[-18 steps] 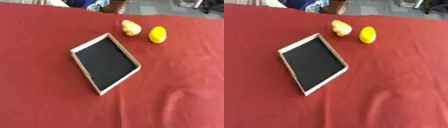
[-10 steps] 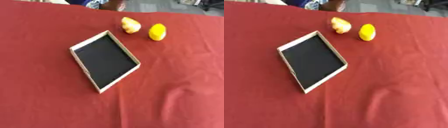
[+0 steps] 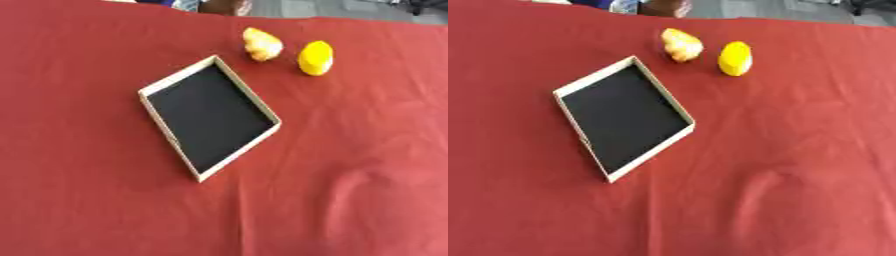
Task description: Pick up objects on the table and place them in the box.
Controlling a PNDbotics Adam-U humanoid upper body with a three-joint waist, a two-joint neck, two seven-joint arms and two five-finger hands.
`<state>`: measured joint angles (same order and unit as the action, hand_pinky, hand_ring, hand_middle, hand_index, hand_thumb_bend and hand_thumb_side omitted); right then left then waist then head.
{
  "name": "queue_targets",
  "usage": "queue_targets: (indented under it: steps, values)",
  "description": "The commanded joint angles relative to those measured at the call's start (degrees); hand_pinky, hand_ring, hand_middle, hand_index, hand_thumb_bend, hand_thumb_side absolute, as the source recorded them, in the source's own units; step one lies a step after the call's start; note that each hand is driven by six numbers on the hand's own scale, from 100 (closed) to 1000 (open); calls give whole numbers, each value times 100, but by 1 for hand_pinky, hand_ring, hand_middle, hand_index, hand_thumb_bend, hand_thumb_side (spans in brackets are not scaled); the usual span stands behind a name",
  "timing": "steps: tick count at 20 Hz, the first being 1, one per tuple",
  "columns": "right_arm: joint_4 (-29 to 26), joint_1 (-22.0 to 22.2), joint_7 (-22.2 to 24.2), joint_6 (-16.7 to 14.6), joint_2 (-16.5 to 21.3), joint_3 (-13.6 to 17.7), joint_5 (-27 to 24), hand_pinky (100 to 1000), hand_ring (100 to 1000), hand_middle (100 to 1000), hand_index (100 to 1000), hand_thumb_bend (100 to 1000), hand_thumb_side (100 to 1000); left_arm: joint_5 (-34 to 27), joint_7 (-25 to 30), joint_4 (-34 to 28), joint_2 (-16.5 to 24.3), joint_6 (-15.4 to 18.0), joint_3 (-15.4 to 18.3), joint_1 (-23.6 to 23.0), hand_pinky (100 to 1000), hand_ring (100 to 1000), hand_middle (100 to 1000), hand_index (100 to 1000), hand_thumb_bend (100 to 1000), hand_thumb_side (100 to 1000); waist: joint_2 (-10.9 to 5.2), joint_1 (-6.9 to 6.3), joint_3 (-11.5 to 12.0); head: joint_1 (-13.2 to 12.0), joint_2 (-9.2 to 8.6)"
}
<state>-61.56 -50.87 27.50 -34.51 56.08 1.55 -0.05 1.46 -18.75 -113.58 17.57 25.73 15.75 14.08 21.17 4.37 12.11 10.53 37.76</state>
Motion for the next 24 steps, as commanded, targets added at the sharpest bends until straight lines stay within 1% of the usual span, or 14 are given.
queue_targets:
  steps: [1,6,10,12,14,17,24]
  values:
    - [60,-47,223,-253,372,-134,290,929,982,948,940,100,199,-35,35,-101,53,1,-3,19,845,713,824,905,137,645,-108,-10,12,41,-34]
    - [203,-15,679,-709,464,-430,748,931,987,936,930,100,234,-64,69,-101,56,-2,-22,31,845,712,823,905,136,646,-108,6,35,60,-49]
    - [367,-81,1018,-990,405,-480,1104,935,989,933,926,100,304,-89,101,-101,50,-7,-36,34,846,712,823,905,134,649,-107,13,36,61,-43]
    - [419,-104,1090,-1079,356,-479,1293,938,991,935,924,100,325,-99,110,-101,49,-7,-37,35,846,712,822,905,134,649,-106,13,35,58,-38]
    - [454,-111,1065,-1132,312,-485,1485,939,990,935,923,100,350,-110,120,-101,46,-9,-39,37,846,712,822,905,134,650,-106,13,30,53,-31]
    - [479,-85,940,-1178,255,-522,1768,941,991,937,923,100,363,-124,138,-101,37,-15,-46,39,846,711,822,905,133,652,-107,14,21,50,-28]
    - [474,-33,485,-1257,91,-643,2385,940,986,939,923,100,365,-160,177,-101,22,-25,-69,45,846,711,820,904,131,654,-124,6,22,51,-26]
